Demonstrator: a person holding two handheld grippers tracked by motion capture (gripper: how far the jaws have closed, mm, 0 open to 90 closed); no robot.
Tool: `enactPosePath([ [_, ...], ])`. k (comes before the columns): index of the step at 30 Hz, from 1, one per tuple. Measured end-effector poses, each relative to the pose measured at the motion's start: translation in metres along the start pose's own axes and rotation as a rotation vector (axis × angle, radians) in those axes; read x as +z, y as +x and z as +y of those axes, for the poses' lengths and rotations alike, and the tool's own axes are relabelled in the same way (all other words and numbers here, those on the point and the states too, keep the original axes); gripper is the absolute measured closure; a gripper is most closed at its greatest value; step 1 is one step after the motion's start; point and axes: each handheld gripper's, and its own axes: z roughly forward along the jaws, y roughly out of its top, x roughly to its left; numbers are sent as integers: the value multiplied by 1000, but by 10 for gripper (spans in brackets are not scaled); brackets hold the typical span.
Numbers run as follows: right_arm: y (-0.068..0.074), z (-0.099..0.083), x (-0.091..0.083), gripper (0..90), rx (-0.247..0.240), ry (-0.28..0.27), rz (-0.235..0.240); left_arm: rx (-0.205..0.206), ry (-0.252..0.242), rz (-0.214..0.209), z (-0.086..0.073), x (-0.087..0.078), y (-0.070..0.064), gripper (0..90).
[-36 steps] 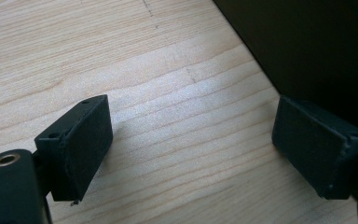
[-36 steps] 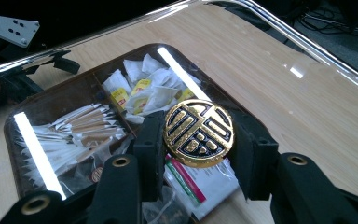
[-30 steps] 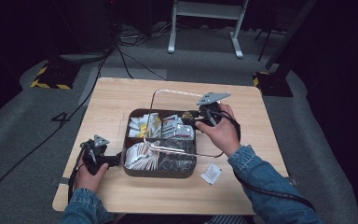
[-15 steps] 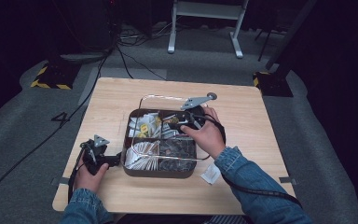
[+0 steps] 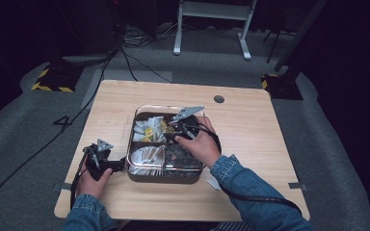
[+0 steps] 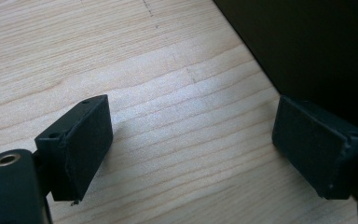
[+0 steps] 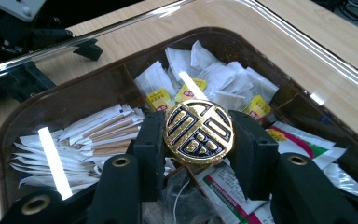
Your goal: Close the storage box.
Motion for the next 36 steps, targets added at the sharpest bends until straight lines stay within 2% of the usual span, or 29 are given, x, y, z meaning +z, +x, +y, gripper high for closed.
enactPosePath([
  [10, 2, -10, 17, 587, 7, 18, -4, 2, 1, -1, 0, 0, 0, 126],
  [24, 1, -19, 31, 586, 19, 26, -15, 0, 0, 0, 0, 0, 0, 126],
  [36, 4, -23, 36, 586, -7, 26, -29, 0, 0, 0, 0, 0, 0, 126],
])
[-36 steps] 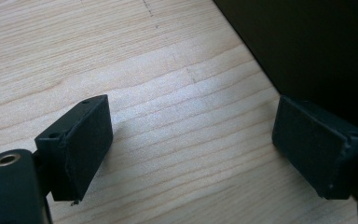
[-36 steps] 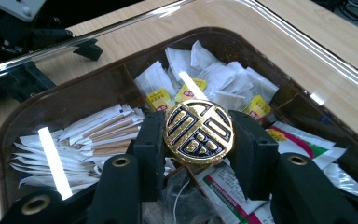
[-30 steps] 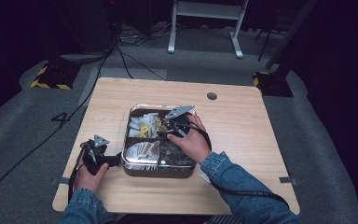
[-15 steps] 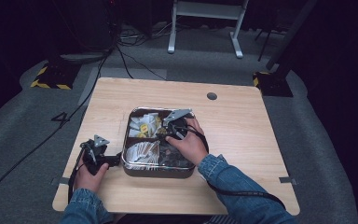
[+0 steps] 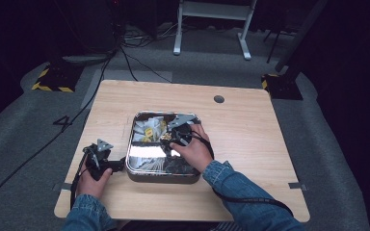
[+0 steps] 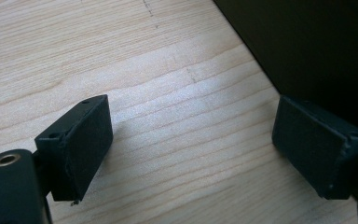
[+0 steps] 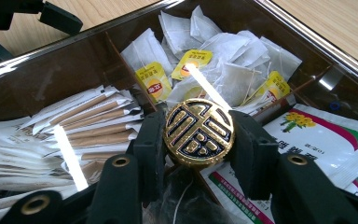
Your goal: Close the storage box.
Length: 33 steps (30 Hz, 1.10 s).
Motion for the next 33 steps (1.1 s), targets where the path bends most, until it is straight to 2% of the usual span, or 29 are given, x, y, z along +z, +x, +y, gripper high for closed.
enactPosePath([
  [7, 1, -2, 0, 586, 10, -12, -6, 0, 0, 0, 0, 0, 0, 126],
  [11, 4, -1, -2, 586, 11, 6, 9, 0, 0, 0, 0, 0, 0, 126],
  [13, 5, -1, -1, 586, 4, 8, 0, 0, -1, 0, 0, 0, 0, 126],
  [16, 5, -2, -1, 586, 19, 5, 7, 0, 0, 0, 0, 0, 0, 126],
  [29, 4, -5, -1, 583, 13, -7, 5, 0, 0, 0, 0, 0, 0, 126],
  [31, 3, -4, -1, 565, 14, -5, 16, 0, 0, 0, 0, 0, 0, 126],
  [33, 2, -4, -4, 503, 13, -22, 16, 0, 1, 0, 0, 0, 0, 125],
])
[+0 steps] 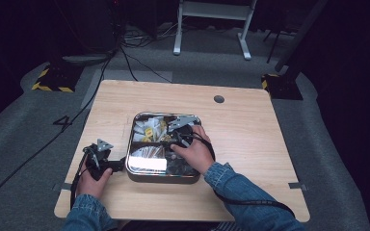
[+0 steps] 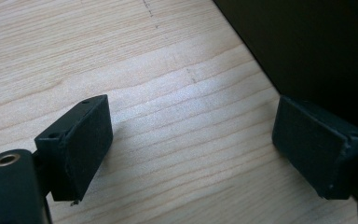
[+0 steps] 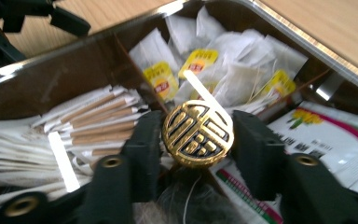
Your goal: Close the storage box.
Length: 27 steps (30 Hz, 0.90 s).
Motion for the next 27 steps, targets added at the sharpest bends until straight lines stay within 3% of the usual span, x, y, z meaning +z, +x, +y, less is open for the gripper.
enactPosePath([
  [10, -11, 10, -28, 423, 11, -70, -14, 0, -1, 0, 0, 0, 0, 125],
  [18, -20, 13, -54, 410, 8, -79, -18, 0, -1, -1, 0, 0, 0, 128],
  [19, -25, 12, -64, 406, 14, -85, -19, 1, -1, -1, 0, 0, 0, 128],
  [27, -41, -1, -95, 399, 23, -98, -16, 9, 0, -4, -2, -2, 0, 129],
])
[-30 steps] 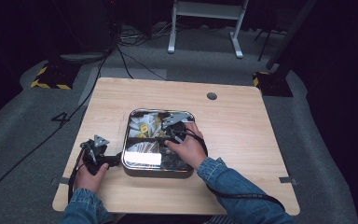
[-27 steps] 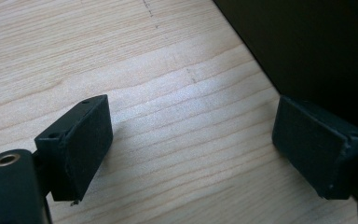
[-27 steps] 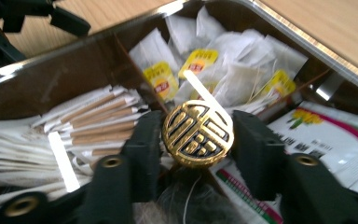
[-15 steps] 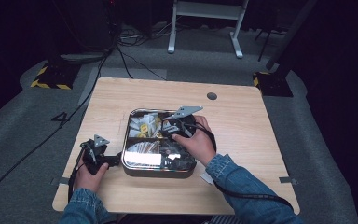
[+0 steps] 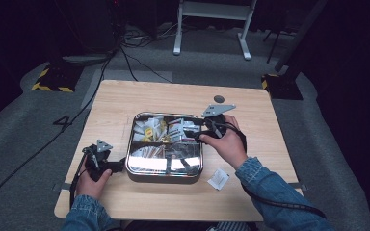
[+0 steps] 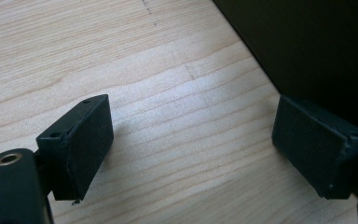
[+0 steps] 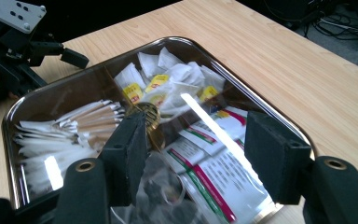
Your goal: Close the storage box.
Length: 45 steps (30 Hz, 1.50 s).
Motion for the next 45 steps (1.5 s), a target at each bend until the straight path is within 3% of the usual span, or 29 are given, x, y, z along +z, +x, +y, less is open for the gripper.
enactPosePath([
  [9, -21, -15, -39, 383, -6, -41, -20, 24, 1, -24, -3, -3, 3, 127],
  [16, -39, -34, -65, 367, 23, -56, -58, 23, 1, -26, -3, -3, 3, 125],
  [21, -49, -52, -80, 364, 61, -72, -74, 23, 1, -26, -3, -2, 3, 123],
  [25, -55, -69, -95, 363, 118, -141, -65, 22, 1, -27, -2, -2, 3, 121],
  [28, -60, -85, -104, 363, 146, -160, -85, 22, 1, -27, -2, -2, 3, 121],
  [36, -72, -125, -118, 363, 189, -143, -136, 22, 1, -26, -2, -2, 3, 121],
  [42, -82, -154, -119, 355, 213, -56, -175, 20, 2, -26, -2, -2, 3, 118],
  [45, -85, -164, -118, 354, 190, -10, -202, 20, 2, -26, -2, -2, 3, 118],
])
